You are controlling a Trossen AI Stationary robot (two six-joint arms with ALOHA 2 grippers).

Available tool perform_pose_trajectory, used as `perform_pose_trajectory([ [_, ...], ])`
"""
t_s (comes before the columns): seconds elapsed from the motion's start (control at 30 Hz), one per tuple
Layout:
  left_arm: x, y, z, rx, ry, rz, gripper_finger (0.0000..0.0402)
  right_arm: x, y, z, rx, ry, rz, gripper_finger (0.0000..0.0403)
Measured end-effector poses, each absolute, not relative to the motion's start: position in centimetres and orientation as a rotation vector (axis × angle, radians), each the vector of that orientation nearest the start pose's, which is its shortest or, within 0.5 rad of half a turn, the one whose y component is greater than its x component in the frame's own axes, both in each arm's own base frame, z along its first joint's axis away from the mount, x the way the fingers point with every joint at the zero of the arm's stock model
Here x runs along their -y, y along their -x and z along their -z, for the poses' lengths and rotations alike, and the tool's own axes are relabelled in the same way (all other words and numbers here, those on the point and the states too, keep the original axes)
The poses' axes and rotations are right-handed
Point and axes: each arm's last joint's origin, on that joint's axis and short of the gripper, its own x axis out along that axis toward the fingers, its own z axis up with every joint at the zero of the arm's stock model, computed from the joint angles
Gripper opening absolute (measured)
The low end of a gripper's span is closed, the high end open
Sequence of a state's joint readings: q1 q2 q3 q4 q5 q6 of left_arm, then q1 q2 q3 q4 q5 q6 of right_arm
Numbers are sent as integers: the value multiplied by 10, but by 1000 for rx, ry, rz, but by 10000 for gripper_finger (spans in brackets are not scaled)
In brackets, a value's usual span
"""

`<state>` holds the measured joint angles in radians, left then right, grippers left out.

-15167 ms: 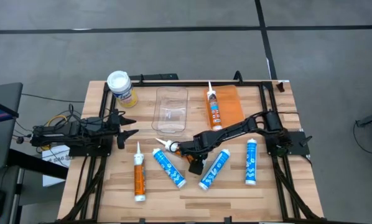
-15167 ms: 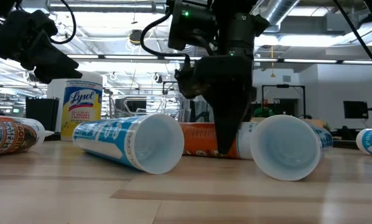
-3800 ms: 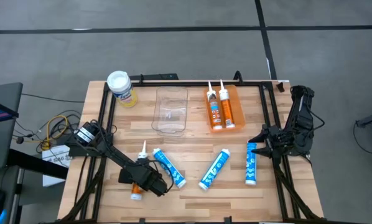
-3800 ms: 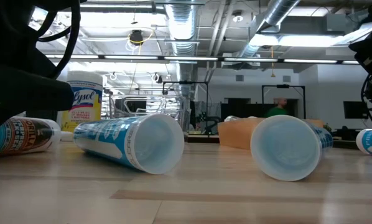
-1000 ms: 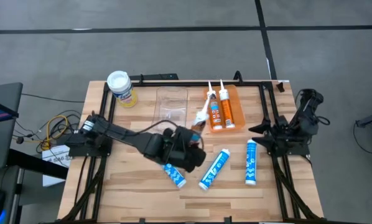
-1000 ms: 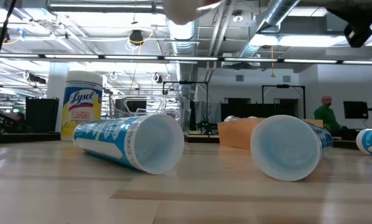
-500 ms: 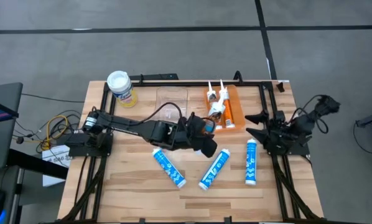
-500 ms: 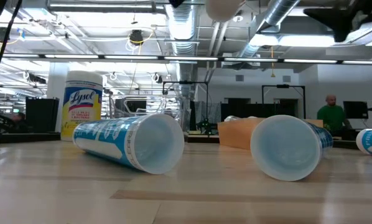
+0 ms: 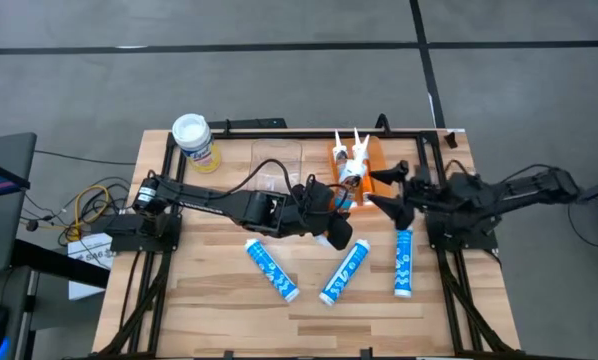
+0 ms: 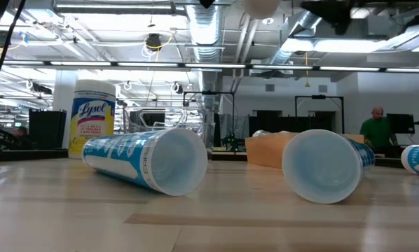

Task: Pick & place silicon tubes, Sealant and Lysol wipes
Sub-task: Put the orange sealant into the orange bin

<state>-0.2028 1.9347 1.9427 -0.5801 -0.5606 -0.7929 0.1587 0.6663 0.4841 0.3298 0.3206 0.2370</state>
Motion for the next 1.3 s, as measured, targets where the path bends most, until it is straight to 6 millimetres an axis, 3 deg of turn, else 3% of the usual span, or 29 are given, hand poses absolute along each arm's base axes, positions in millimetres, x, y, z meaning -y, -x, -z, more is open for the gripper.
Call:
perform_pose_trajectory([
  [0.33, 73, -430, -363, -363, 535, -529, 190, -5, -201, -314, 84, -240, 44, 359],
  [0.7, 73, -431, -363, -365, 535, -520, 190, 2, -233, -325, 29, -227, 1, 353],
  [1.13, 73, -431, -363, -382, 460, -499, 189, 3, -228, -336, 11, -262, -13, 207],
  [1.3, 72, -432, -363, -378, 480, -488, 237, 3, -226, -337, 12, -247, -12, 185],
])
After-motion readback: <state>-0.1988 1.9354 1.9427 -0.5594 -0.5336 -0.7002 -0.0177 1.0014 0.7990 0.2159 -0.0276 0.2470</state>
